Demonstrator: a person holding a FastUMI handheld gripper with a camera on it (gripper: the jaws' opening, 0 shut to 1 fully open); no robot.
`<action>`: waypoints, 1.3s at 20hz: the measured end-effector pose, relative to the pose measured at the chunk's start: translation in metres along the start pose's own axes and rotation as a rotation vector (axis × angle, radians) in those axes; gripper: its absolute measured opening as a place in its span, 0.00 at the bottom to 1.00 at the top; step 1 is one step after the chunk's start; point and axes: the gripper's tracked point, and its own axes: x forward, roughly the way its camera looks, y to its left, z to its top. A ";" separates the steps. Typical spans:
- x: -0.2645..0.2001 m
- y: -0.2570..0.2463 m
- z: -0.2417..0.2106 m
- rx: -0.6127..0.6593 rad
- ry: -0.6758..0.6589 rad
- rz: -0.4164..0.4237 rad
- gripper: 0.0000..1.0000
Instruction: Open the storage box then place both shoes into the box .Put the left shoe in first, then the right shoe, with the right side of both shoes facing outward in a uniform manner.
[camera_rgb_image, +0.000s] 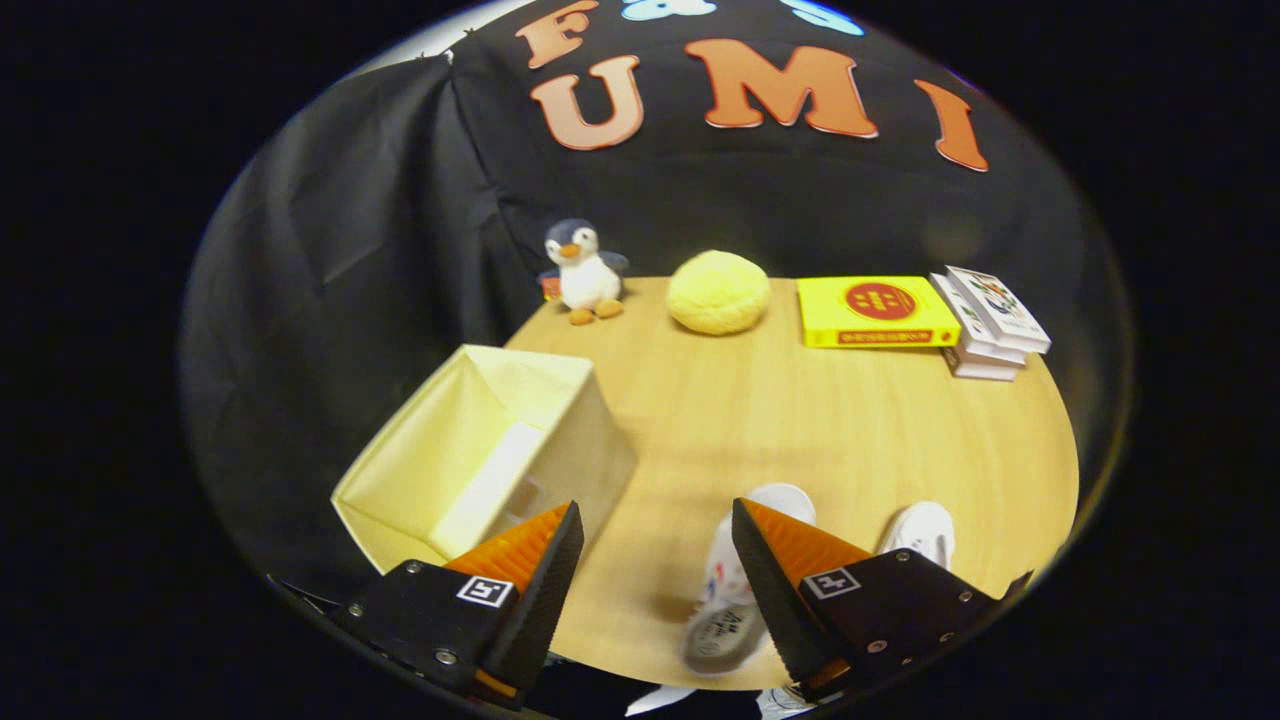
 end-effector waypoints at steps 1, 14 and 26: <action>0.003 -0.016 -0.018 0.005 0.022 -0.034 0.89; 0.043 -0.085 -0.115 -0.017 0.095 -0.179 0.56; 0.081 -0.095 -0.097 0.192 -0.024 -0.221 0.04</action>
